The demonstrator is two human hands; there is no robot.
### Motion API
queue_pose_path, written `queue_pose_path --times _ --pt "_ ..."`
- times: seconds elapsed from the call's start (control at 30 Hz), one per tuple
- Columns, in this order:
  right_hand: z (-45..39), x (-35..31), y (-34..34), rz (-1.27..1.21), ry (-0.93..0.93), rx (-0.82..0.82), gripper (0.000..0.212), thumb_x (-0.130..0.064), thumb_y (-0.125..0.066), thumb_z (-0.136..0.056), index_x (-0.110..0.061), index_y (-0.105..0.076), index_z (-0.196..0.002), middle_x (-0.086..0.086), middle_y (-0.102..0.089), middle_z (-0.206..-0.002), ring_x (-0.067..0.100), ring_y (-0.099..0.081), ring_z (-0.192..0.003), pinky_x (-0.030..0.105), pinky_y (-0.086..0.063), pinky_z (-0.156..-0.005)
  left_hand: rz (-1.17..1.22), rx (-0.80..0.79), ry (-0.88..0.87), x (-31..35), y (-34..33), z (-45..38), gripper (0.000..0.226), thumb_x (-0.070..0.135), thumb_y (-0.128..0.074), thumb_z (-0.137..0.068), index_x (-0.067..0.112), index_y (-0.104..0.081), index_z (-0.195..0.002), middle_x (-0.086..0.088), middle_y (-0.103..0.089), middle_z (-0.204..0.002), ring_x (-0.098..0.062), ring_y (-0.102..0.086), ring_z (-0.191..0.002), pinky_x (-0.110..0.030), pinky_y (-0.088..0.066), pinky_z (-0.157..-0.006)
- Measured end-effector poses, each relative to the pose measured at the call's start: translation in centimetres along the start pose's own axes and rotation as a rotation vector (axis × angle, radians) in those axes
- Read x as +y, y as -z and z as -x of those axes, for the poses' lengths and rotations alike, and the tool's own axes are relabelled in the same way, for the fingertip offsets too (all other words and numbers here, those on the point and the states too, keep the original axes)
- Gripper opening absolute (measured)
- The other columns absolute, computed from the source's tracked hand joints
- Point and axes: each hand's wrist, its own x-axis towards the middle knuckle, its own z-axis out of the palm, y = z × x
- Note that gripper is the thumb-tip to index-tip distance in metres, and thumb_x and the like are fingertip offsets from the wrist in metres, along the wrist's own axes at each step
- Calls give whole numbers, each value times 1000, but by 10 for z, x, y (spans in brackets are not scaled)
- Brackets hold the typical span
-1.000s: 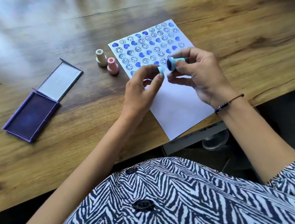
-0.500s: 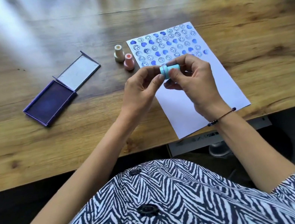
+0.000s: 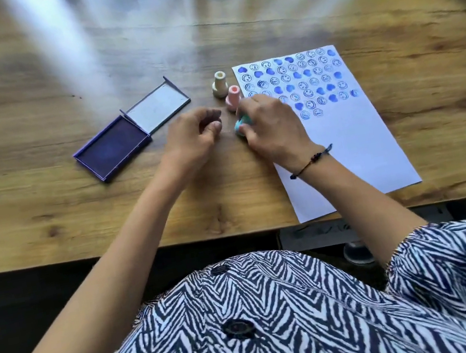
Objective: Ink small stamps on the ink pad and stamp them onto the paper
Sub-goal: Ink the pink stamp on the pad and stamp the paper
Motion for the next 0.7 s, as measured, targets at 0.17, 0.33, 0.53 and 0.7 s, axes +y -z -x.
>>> queue_pose_path --times 0.17,0.33,0.53,0.7 --pt "-6 0 7 -3 33 -3 39 -33 -59 -82 -11 -51 -113 17 -64 -103 35 -59 -94 37 -46 -72 85 49 39 -4 5 5 25 8 -56 -86 4 -61 -110 -16 -67 -112 -21 -62 -104 -37 -47 -99" --pt "-39 -6 15 -5 -92 89 39 -39 -58 -82 -5 -55 -101 21 -66 -99 39 -60 -93 40 -45 -72 162 107 79 -6 7 8 23 10 -57 -85 7 -63 -107 -13 -69 -106 -18 -64 -101 -39 -48 -98" --pt "-57 -16 17 -148 -99 -12 14 -16 -60 -76 -8 -68 -84 16 -72 -87 28 -64 -85 33 -48 -73 288 153 130 -10 16 13 23 10 -58 -84 8 -61 -107 -11 -68 -94 -20 -65 -90 -38 -52 -91" --pt "-49 -37 21 -743 -119 -139 3 -6 -65 -76 -5 -66 -78 4 -61 -59 10 -52 -47 22 -46 -44 597 181 110 -8 27 18 14 10 -60 -85 8 -60 -98 5 -67 -73 -7 -64 -60 -16 -54 -62"
